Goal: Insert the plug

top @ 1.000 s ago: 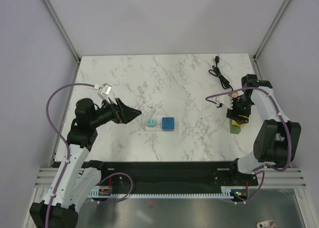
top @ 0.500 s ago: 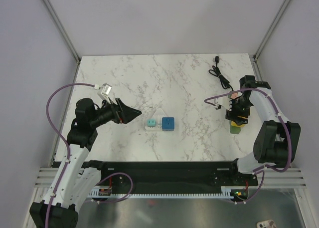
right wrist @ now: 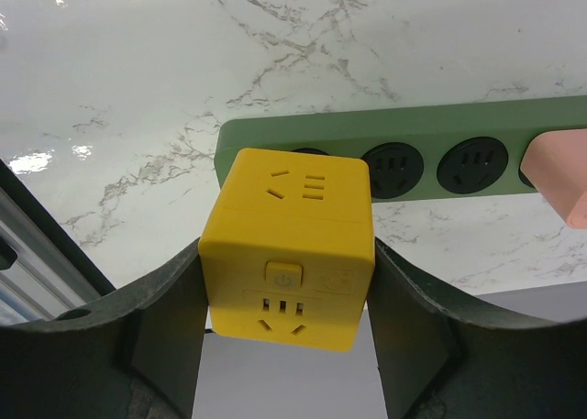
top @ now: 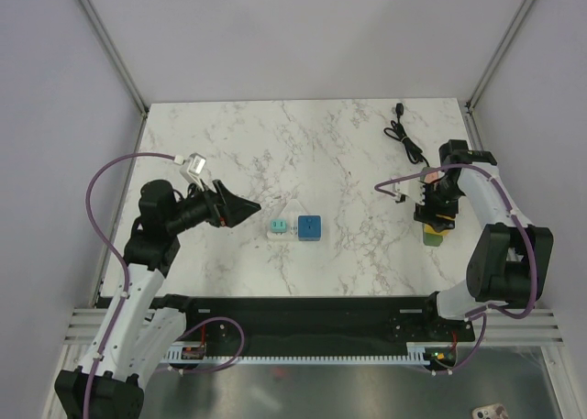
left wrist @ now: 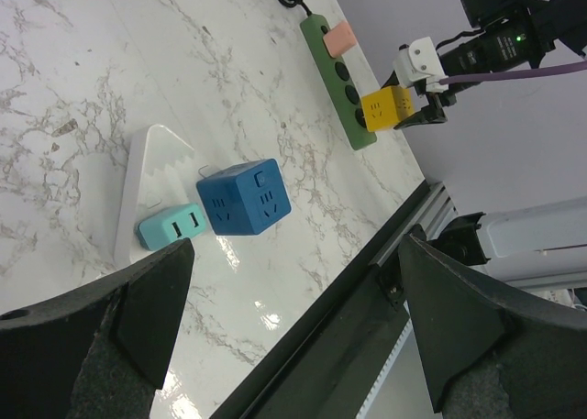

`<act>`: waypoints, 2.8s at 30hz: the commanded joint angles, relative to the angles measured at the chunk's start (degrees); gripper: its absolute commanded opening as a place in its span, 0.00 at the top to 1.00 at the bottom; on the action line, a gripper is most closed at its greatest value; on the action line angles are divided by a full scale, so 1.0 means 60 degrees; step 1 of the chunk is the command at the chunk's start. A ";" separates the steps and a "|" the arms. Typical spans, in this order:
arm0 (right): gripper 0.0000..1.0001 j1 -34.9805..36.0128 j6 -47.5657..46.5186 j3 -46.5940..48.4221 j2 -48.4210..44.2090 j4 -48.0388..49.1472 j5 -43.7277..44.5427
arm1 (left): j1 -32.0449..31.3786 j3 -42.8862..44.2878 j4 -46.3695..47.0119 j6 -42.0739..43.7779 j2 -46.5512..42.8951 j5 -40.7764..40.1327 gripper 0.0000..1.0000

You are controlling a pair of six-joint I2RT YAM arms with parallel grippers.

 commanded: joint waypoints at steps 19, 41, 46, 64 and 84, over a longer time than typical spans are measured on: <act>1.00 -0.0232 -0.0021 0.0606 0.1758 0.0188 -0.0781 | 0.0068 0.0043 0.0372 -0.0103 0.0119 0.0280 0.00; 1.00 -0.2650 -0.0006 -0.1165 0.1290 0.2721 -0.3389 | 0.0097 0.0101 0.0196 0.0088 0.0193 0.0075 0.00; 1.00 -0.2768 0.0389 -0.1897 0.1159 0.3366 -0.3551 | 0.0112 0.0160 0.0196 0.0073 0.0295 0.0075 0.00; 0.47 -0.2403 0.1708 -0.0917 0.0470 0.3953 -0.3654 | 0.0112 0.0145 0.0167 0.0073 0.0148 0.0133 0.00; 0.02 -0.1743 0.1884 -0.0434 -0.0482 0.3704 -0.3112 | 0.0126 0.0131 0.0167 0.0059 0.0061 0.0148 0.00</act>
